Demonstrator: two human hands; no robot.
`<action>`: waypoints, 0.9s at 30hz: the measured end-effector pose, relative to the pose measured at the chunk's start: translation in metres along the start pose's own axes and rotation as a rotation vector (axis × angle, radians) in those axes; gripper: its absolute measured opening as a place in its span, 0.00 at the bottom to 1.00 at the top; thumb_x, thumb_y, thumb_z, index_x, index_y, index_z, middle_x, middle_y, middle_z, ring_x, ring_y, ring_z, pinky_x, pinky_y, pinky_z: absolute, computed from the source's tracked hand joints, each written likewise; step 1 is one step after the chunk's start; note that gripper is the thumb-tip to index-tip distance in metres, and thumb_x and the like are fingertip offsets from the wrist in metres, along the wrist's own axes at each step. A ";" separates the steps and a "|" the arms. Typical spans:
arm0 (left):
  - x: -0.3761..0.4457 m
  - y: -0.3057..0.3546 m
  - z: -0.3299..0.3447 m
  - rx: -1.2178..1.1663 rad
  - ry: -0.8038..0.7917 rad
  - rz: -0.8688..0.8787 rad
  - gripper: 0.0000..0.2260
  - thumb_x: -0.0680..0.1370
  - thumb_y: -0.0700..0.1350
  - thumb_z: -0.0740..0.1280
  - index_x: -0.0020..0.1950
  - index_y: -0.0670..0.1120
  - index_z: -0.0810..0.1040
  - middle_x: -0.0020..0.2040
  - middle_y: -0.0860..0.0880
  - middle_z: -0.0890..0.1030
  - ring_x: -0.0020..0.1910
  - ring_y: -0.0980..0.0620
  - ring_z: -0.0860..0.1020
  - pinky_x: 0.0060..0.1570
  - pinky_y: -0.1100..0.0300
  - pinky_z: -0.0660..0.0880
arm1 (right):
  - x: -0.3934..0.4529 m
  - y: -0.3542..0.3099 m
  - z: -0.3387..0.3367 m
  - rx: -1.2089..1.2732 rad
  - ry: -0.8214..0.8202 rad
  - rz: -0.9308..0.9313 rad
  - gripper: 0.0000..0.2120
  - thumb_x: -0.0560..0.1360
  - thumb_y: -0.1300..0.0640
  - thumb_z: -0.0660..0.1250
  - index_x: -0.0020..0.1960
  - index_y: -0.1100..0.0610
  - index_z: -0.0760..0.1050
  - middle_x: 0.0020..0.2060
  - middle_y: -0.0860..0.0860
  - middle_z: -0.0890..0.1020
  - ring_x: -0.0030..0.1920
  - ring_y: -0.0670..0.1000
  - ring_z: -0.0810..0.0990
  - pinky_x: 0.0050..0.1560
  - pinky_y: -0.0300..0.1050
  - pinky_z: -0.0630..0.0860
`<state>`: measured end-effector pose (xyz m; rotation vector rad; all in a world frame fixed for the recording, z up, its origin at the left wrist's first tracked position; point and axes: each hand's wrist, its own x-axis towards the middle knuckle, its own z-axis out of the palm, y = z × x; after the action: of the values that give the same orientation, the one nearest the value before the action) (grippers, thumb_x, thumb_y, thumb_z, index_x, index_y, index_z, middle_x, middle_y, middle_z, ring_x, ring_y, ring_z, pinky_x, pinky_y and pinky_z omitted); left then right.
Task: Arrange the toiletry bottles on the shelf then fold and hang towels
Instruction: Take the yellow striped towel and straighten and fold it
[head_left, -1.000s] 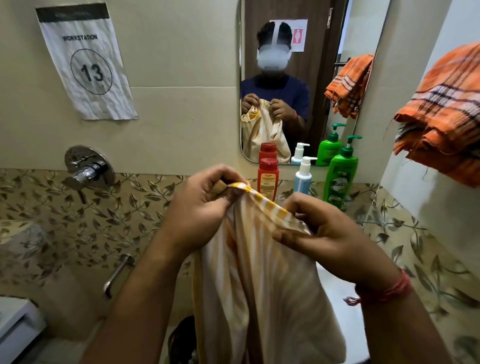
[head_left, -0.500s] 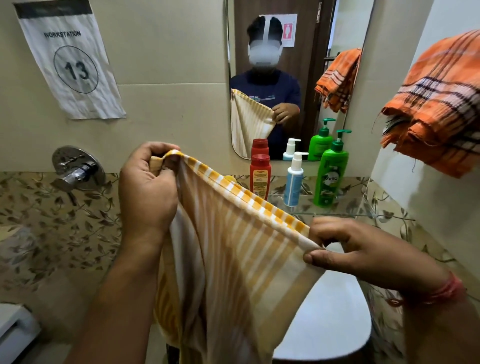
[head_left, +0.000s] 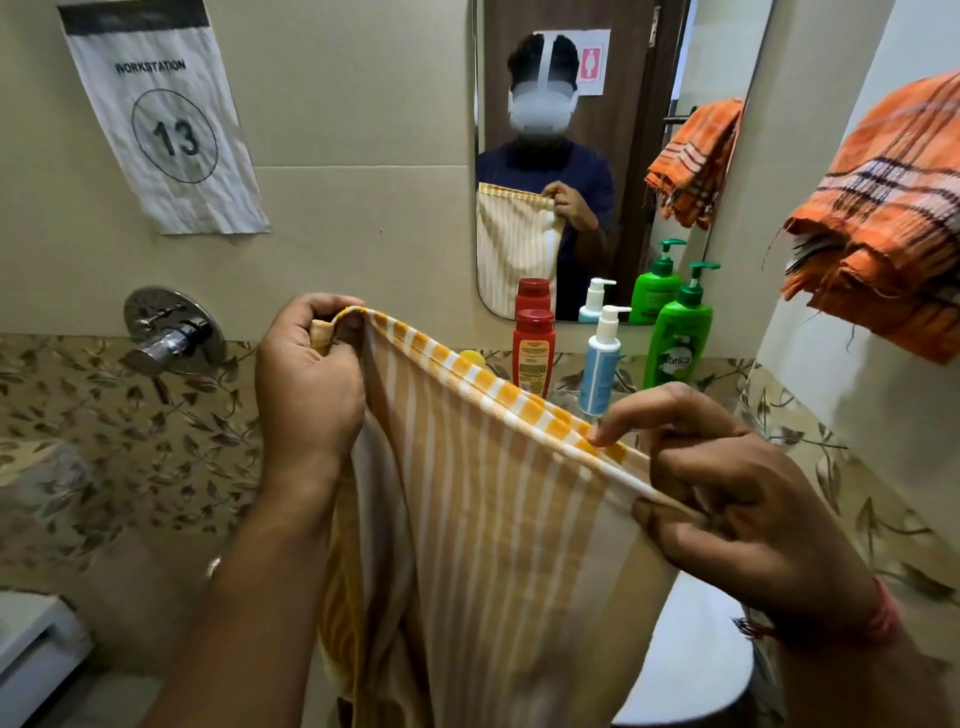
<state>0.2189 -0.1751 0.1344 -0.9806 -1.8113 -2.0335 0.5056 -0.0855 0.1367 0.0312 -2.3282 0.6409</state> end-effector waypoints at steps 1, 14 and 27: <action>0.000 -0.002 0.001 0.007 -0.002 -0.011 0.12 0.80 0.39 0.68 0.45 0.57 0.79 0.43 0.57 0.82 0.41 0.60 0.79 0.45 0.64 0.76 | 0.002 -0.001 -0.001 0.033 -0.033 0.017 0.14 0.70 0.60 0.66 0.28 0.65 0.70 0.56 0.47 0.80 0.48 0.52 0.81 0.45 0.43 0.76; 0.002 -0.017 0.008 0.008 -0.006 -0.027 0.12 0.79 0.39 0.68 0.44 0.57 0.79 0.42 0.58 0.82 0.41 0.63 0.80 0.43 0.70 0.74 | 0.000 0.013 -0.013 -0.254 -0.305 0.530 0.22 0.71 0.28 0.53 0.47 0.41 0.77 0.41 0.43 0.79 0.44 0.42 0.78 0.36 0.43 0.75; 0.004 -0.021 0.007 -0.009 -0.058 -0.031 0.12 0.80 0.39 0.68 0.45 0.57 0.80 0.43 0.58 0.83 0.41 0.65 0.80 0.42 0.72 0.75 | 0.005 0.011 -0.024 -0.482 0.115 0.411 0.17 0.77 0.40 0.55 0.48 0.48 0.78 0.42 0.42 0.75 0.42 0.43 0.75 0.37 0.35 0.67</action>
<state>0.2061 -0.1630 0.1207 -1.0301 -1.8594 -2.0532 0.5146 -0.0646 0.1500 -0.6988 -2.3310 0.2458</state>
